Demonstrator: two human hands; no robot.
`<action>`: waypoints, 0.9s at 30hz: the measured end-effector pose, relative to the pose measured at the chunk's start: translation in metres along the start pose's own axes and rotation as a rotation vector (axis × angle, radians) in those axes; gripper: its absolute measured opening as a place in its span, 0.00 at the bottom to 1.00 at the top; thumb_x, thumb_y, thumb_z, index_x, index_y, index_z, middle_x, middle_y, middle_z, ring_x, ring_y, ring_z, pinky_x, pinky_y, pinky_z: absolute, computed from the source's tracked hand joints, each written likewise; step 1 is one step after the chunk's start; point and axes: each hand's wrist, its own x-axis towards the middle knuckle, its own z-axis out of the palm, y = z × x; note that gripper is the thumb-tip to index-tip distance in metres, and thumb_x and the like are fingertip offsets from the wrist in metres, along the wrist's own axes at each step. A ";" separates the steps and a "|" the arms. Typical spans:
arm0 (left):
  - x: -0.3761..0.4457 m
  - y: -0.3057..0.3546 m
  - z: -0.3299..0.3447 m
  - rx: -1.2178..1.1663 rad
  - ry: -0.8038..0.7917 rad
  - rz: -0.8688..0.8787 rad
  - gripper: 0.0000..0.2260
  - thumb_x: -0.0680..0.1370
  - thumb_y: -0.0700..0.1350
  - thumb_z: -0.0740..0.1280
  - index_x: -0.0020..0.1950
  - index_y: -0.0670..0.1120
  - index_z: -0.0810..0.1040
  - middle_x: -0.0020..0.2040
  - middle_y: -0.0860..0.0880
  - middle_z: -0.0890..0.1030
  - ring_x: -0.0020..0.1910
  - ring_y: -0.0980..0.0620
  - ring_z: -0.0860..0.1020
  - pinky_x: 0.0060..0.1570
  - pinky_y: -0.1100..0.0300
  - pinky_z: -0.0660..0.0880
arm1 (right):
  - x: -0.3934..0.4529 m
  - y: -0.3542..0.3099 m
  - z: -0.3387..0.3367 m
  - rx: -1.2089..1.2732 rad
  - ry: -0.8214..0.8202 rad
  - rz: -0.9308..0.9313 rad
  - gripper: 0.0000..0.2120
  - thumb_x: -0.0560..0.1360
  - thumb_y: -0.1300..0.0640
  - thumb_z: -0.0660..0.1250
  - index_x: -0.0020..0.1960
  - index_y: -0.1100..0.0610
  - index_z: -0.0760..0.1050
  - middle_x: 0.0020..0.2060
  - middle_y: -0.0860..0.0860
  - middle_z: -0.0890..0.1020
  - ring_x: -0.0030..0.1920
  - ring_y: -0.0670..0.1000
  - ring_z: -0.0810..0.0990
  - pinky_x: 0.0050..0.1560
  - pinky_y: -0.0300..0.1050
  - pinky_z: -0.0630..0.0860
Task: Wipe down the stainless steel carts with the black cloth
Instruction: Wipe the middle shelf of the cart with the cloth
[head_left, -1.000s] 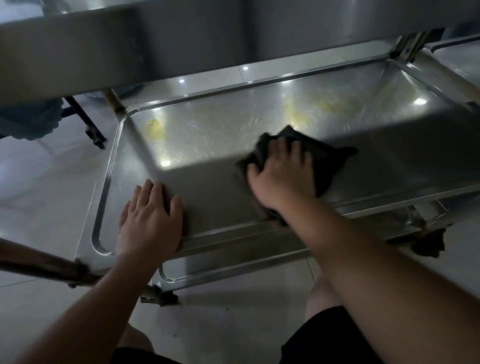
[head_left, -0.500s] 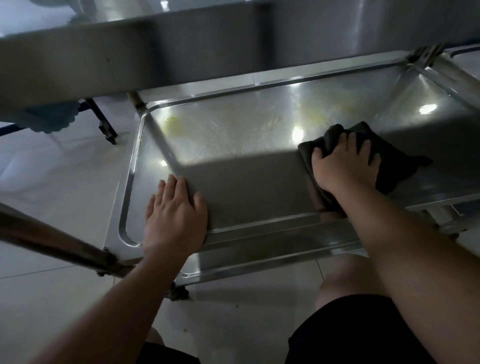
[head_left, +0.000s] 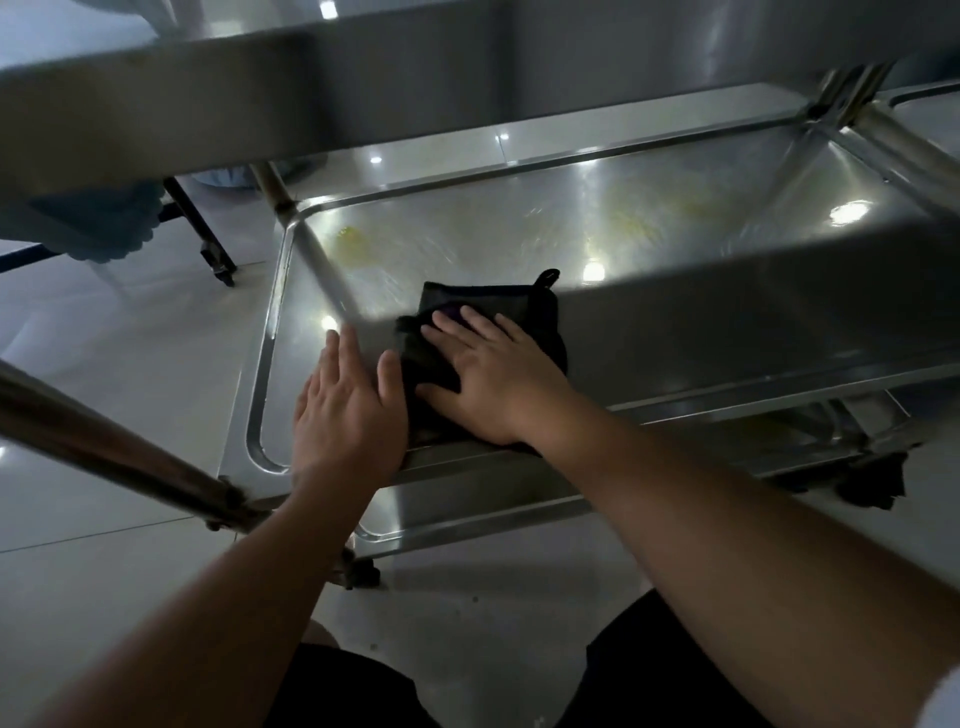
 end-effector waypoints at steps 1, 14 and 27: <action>0.000 -0.001 0.000 0.002 -0.001 0.003 0.36 0.84 0.68 0.40 0.88 0.51 0.46 0.88 0.48 0.50 0.86 0.50 0.49 0.83 0.50 0.48 | -0.009 0.013 -0.005 0.005 -0.010 -0.022 0.39 0.78 0.27 0.45 0.84 0.43 0.50 0.84 0.41 0.50 0.83 0.46 0.44 0.82 0.52 0.41; 0.004 -0.003 0.005 0.067 0.008 0.002 0.37 0.83 0.69 0.41 0.87 0.50 0.54 0.87 0.48 0.56 0.86 0.50 0.52 0.83 0.49 0.48 | -0.138 0.263 -0.074 0.019 0.132 0.698 0.47 0.71 0.22 0.48 0.83 0.45 0.53 0.83 0.48 0.59 0.81 0.58 0.59 0.79 0.61 0.58; 0.005 0.000 0.006 0.119 -0.047 -0.011 0.38 0.82 0.71 0.38 0.87 0.51 0.53 0.87 0.49 0.51 0.86 0.51 0.47 0.82 0.51 0.43 | -0.132 0.148 -0.045 0.036 0.038 0.630 0.58 0.67 0.14 0.41 0.85 0.51 0.49 0.84 0.48 0.50 0.83 0.56 0.49 0.79 0.60 0.51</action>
